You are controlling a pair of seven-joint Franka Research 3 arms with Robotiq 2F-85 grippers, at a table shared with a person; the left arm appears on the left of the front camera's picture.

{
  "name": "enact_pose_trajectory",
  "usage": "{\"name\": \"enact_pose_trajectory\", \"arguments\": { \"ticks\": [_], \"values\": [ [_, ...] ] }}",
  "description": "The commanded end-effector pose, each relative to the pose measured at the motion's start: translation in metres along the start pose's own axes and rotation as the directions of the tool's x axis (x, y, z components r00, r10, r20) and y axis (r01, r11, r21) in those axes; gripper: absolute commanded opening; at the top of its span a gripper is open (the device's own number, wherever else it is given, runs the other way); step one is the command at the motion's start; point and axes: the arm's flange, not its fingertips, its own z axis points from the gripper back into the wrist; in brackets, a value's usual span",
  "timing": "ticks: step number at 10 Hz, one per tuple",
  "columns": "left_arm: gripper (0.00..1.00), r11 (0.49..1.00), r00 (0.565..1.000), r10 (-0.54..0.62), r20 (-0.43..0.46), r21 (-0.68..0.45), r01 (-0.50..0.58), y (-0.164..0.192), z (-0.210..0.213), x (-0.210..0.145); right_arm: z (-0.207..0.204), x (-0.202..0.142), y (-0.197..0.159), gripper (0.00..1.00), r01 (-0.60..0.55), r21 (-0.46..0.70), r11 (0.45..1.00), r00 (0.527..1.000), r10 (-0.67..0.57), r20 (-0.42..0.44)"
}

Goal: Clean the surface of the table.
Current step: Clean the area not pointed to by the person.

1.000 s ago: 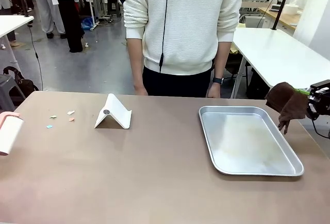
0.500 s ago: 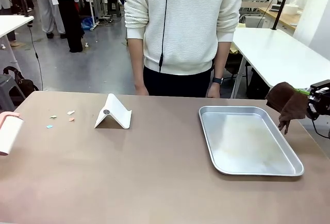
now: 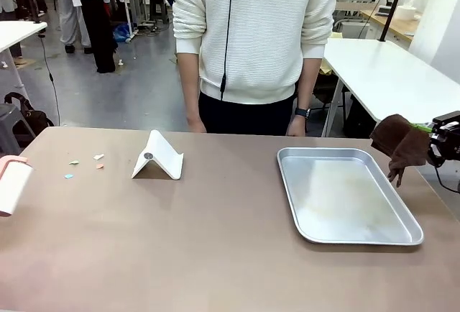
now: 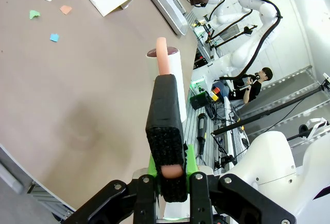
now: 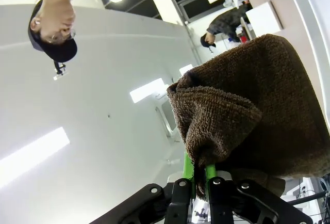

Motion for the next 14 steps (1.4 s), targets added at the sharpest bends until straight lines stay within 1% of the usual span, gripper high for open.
{"name": "enact_pose_trajectory", "arguments": {
  "ticks": [1, 2, 3, 4, 5, 7, 8, 9, 10, 11, 12, 13, 14],
  "values": [
    [0.00, 1.000, 1.000, 0.011, -0.008, 0.002, -0.011, -0.007, -0.003, -0.001, 0.000, -0.002, 0.005, 0.09, 0.017, -0.003, 1.000, 1.000, -0.017, 0.007],
    [0.00, 1.000, 1.000, 0.011, -0.008, 0.002, -0.011, -0.007, -0.003, -0.001, 0.000, -0.002, 0.005, 0.09, 0.017, -0.003, 1.000, 1.000, -0.017, 0.007],
    [0.22, 1.000, 1.000, 0.000, 0.000, 0.000, 0.000, 0.000, 0.000, 0.000, 0.000, -0.002, 0.005, 0.09, 0.017, -0.003, 1.000, 1.000, -0.017, 0.007],
    [0.22, 0.998, 1.000, -0.002, -0.025, 0.055, 0.004, -0.013, -0.014, 0.011, 0.000, -0.002, 0.005, 0.09, 0.017, -0.003, 1.000, 1.000, -0.017, 0.007],
    [0.22, 0.993, 1.000, -0.004, -0.020, 0.116, 0.006, -0.025, -0.024, 0.024, 0.000, -0.002, 0.005, 0.09, 0.017, -0.003, 1.000, 1.000, -0.017, 0.007],
    [0.22, 0.991, 0.994, -0.008, -0.106, 0.129, 0.022, -0.048, -0.047, 0.049, 0.000, -0.002, 0.005, 0.09, 0.017, -0.003, 1.000, 1.000, -0.017, 0.007],
    [0.22, 0.987, 0.991, 0.002, -0.131, 0.161, 0.020, -0.056, -0.058, 0.064, 0.000, -0.002, 0.005, 0.09, 0.017, -0.003, 1.000, 1.000, -0.017, 0.007],
    [0.22, 0.985, 0.991, 0.024, -0.131, 0.174, -0.001, -0.059, -0.064, 0.074, 0.000, -0.002, 0.005, 0.09, 0.017, -0.003, 1.000, 1.000, -0.017, 0.007],
    [0.22, 0.976, 0.989, 0.054, -0.139, 0.218, -0.023, -0.061, -0.066, 0.081, 0.000, -0.002, 0.005, 0.09, 0.017, -0.003, 1.000, 1.000, -0.017, 0.007],
    [0.22, 0.959, 0.981, 0.176, -0.079, 0.238, -0.153, -0.062, -0.063, 0.091, 0.000, -0.002, 0.005, 0.09, 0.017, -0.003, 1.000, 1.000, -0.017, 0.007],
    [0.22, 0.927, 0.951, 0.310, 0.007, 0.221, -0.304, -0.064, -0.056, 0.099, 0.000, -0.002, 0.005, 0.09, 0.017, -0.003, 1.000, 1.000, -0.017, 0.007],
    [0.22, 0.885, 0.915, 0.389, 0.106, 0.232, -0.404, -0.065, -0.049, 0.107, 0.000, -0.002, 0.005, 0.09, 0.017, -0.003, 1.000, 1.000, -0.017, 0.007],
    [0.22, 0.856, 0.858, 0.418, 0.297, 0.188, -0.482, -0.064, -0.047, 0.115, 0.000, -0.002, 0.005, 0.09, 0.017, -0.003, 1.000, 1.000, -0.017, 0.007]
  ]
}}
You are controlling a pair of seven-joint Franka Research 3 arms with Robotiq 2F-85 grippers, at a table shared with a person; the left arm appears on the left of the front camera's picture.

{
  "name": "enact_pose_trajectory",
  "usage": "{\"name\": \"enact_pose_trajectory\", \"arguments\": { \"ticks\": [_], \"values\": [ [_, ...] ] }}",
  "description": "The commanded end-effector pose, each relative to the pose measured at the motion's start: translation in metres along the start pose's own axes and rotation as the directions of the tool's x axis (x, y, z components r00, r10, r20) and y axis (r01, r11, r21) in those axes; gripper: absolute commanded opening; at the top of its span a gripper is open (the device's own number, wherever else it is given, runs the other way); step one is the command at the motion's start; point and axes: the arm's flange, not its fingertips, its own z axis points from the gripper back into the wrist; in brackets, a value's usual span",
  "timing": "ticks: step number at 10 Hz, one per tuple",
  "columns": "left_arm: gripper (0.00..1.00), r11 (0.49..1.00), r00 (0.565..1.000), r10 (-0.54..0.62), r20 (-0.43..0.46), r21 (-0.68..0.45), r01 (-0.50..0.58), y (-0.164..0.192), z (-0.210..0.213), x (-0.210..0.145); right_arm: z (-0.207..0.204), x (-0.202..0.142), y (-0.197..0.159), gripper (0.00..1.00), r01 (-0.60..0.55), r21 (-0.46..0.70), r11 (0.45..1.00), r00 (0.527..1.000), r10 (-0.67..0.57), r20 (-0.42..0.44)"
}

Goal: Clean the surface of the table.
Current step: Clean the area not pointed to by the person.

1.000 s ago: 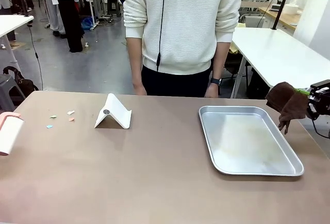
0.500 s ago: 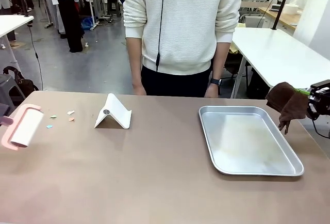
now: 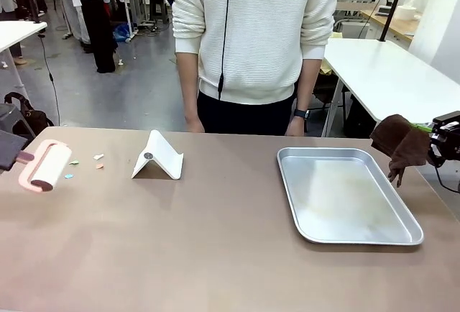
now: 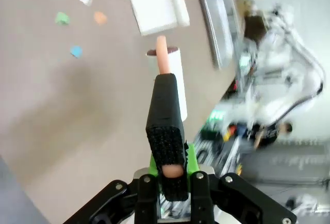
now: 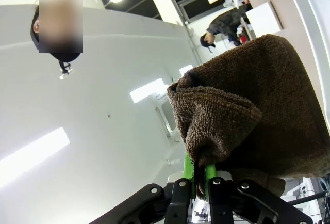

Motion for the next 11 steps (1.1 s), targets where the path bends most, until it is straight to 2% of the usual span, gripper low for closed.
{"name": "enact_pose_trajectory", "arguments": {
  "ticks": [1, 2, 4, 5, 6, 7, 8, 9, 11],
  "values": [
    [0.22, 0.984, 0.938, 0.173, 0.300, -0.090, -0.152, -0.009, -0.003, 0.014, -0.001, -0.002, 0.005, 0.09, 0.016, -0.003, 1.000, 1.000, -0.016, 0.006],
    [0.22, 0.981, 0.900, 0.194, 0.390, -0.054, -0.188, -0.007, -0.006, 0.017, -0.001, -0.002, 0.005, 0.09, 0.016, -0.003, 1.000, 1.000, -0.016, 0.006],
    [0.22, 0.979, 0.886, 0.152, 0.437, 0.056, -0.196, 0.001, -0.003, 0.006, -0.001, -0.002, 0.005, 0.09, 0.016, -0.003, 1.000, 1.000, -0.016, 0.006],
    [0.22, 0.978, 0.900, 0.142, 0.413, 0.082, -0.192, 0.003, 0.001, 0.002, -0.001, -0.002, 0.005, 0.09, 0.016, -0.003, 1.000, 1.000, -0.016, 0.006],
    [0.22, 0.972, 0.926, 0.150, 0.347, 0.119, -0.202, 0.007, 0.002, -0.003, -0.001, -0.002, 0.005, 0.09, 0.016, -0.003, 1.000, 1.000, -0.016, 0.006],
    [0.22, 0.951, 0.933, 0.159, 0.322, 0.205, -0.233, 0.011, 0.001, -0.003, -0.001, -0.002, 0.005, 0.09, 0.016, -0.003, 1.000, 1.000, -0.016, 0.006],
    [0.22, 0.943, 0.952, 0.171, 0.255, 0.237, -0.232, 0.014, 0.000, -0.005, -0.001, -0.002, 0.005, 0.09, 0.016, -0.003, 1.000, 1.000, -0.016, 0.006],
    [0.22, 0.939, 0.955, 0.185, 0.230, 0.245, -0.241, 0.017, -0.002, -0.003, -0.001, -0.002, 0.005, 0.09, 0.016, -0.003, 1.000, 1.000, -0.016, 0.006],
    [0.22, 0.935, 0.948, 0.207, 0.242, 0.237, -0.265, 0.021, -0.002, 0.004, -0.001, -0.002, 0.005, 0.09, 0.016, -0.003, 1.000, 1.000, -0.016, 0.006]
  ]
}}
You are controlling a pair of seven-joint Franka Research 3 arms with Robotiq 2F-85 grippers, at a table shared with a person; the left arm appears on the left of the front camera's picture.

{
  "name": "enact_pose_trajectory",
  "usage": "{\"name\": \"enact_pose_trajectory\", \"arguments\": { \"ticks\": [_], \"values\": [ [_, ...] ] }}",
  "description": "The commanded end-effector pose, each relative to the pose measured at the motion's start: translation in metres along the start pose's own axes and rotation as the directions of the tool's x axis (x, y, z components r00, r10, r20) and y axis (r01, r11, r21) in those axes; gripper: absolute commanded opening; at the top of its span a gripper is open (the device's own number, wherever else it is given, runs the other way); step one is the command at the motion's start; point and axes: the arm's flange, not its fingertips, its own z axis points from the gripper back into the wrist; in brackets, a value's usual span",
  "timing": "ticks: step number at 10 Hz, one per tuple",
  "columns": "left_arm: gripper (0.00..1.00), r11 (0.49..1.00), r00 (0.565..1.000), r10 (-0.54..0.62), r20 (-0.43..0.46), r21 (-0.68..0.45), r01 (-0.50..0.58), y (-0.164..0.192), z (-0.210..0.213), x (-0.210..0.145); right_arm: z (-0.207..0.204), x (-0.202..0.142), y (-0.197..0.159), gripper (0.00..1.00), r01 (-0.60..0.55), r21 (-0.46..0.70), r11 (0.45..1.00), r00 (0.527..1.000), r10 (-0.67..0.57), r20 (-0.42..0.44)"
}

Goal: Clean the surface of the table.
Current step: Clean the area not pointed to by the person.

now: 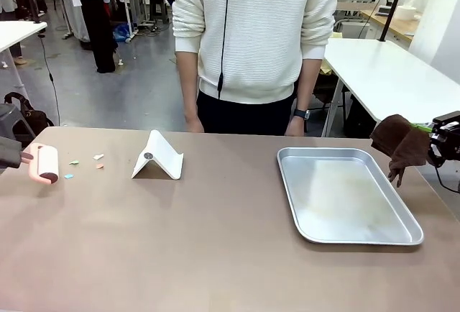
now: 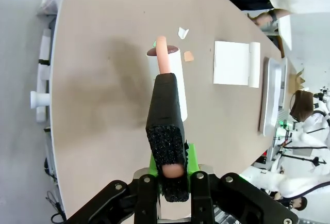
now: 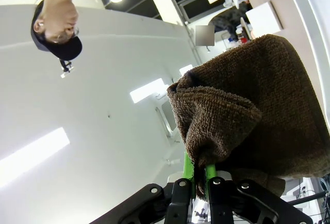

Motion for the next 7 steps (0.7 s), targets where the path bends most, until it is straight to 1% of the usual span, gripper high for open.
{"name": "enact_pose_trajectory", "arguments": {
  "ticks": [1, 5, 6, 7],
  "values": [
    [0.22, 1.000, 1.000, -0.006, 0.008, -0.004, 0.006, 0.000, 0.002, -0.002, -0.001, -0.002, 0.005, 0.09, 0.016, -0.003, 1.000, 1.000, -0.016, 0.006],
    [0.22, 1.000, 1.000, 0.002, 0.001, 0.001, -0.002, 0.001, 0.001, 0.000, -0.001, -0.002, 0.005, 0.09, 0.016, -0.003, 1.000, 1.000, -0.016, 0.006],
    [0.22, 0.998, 0.998, 0.063, -0.023, 0.012, -0.063, 0.000, -0.006, 0.006, -0.001, -0.002, 0.005, 0.09, 0.016, -0.003, 1.000, 1.000, -0.016, 0.006],
    [0.22, 0.995, 0.995, 0.098, -0.034, 0.012, -0.098, -0.001, -0.010, 0.009, -0.001, -0.002, 0.005, 0.09, 0.016, -0.003, 1.000, 1.000, -0.016, 0.006]
  ]
}}
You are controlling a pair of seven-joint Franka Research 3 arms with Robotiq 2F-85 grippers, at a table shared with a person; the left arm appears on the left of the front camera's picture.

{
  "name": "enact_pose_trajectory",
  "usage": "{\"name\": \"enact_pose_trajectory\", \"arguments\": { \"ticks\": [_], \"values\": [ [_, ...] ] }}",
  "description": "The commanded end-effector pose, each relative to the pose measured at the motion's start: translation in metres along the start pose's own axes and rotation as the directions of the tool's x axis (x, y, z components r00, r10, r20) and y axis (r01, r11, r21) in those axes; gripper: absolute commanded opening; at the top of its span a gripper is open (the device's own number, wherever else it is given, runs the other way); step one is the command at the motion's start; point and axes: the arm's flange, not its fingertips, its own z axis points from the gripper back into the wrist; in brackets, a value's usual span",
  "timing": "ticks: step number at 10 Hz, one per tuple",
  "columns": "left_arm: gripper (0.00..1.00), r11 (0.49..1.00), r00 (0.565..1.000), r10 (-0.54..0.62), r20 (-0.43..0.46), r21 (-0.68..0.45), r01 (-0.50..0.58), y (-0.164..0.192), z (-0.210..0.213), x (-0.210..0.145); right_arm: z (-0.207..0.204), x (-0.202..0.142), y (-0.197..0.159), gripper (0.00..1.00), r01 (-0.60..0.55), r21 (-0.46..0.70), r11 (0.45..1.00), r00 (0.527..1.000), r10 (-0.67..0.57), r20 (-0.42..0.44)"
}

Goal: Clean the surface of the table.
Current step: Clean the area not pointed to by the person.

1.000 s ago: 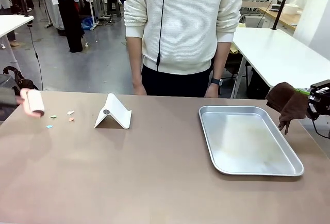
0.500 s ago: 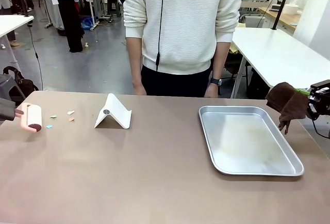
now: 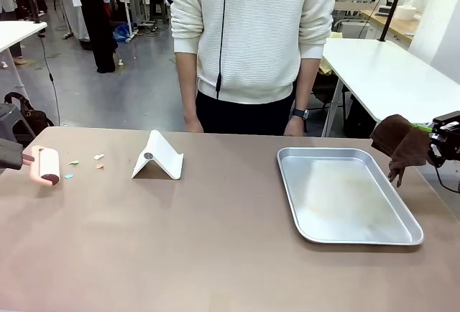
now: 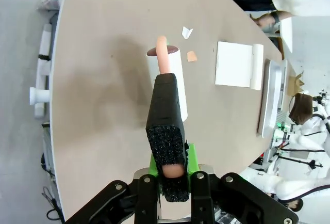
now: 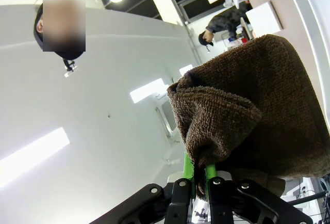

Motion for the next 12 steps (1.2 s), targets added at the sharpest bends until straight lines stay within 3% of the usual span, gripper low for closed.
{"name": "enact_pose_trajectory", "arguments": {
  "ticks": [1, 5, 12],
  "values": [
    [0.22, 0.995, 0.995, 0.102, -0.015, 0.025, -0.102, -0.007, -0.006, 0.010, -0.001, -0.002, 0.005, 0.09, 0.016, -0.003, 1.000, 1.000, -0.016, 0.005],
    [0.22, 0.983, 0.982, 0.181, 0.045, 0.035, -0.182, -0.008, -0.013, 0.015, -0.001, -0.002, 0.005, 0.09, 0.016, -0.003, 1.000, 1.000, -0.016, 0.005],
    [0.22, 0.971, 0.983, 0.181, -0.011, 0.161, -0.177, -0.028, -0.051, 0.024, -0.001, -0.002, 0.005, 0.09, 0.016, -0.003, 1.000, 1.000, -0.016, 0.005]
  ]
}}
